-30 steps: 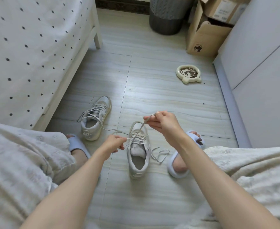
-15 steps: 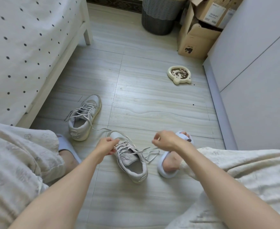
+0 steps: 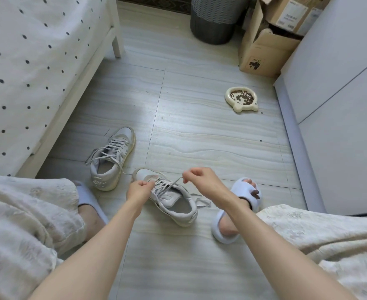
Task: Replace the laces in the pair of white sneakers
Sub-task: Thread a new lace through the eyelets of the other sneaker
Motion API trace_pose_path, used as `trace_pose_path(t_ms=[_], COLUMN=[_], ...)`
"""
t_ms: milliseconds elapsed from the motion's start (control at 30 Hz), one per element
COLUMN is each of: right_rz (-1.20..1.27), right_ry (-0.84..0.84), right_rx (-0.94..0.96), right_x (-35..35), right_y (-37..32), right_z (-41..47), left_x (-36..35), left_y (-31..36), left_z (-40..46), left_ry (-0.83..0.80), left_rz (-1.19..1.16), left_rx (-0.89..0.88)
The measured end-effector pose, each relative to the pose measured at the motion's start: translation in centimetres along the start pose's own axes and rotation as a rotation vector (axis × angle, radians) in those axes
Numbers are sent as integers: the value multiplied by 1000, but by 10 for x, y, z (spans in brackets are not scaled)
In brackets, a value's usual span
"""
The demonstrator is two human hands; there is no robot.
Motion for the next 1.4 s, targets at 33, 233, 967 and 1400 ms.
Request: trace_pose_path(t_ms=[33,233,967,1400], right_rz=[99,656,-89,-434], right_ry=[10,25,138,-1], right_rx=[15,21,-135,-140], right_x=[0,7,37,9], right_y=[-5,-12,24,52], right_z=[3,11,0,22], left_x=[-2,-26,-56,-10], left_y=[-8,-42,-48,-5], left_z=[-2,-23,-19,26], left_ry=[-28,-155,-217,137], left_rz=[9,93,-24,-2], left_rx=[38,74,219,118])
Point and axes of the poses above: each hand's wrist, its own z-axis towards the middle knuckle, its own x-axis out of the back of the hand, y = z × x, the point moved 6 cm from there along z, towards the middle knuckle, and after that the axes turned 8 degrees about z, right-handed, at the moved point
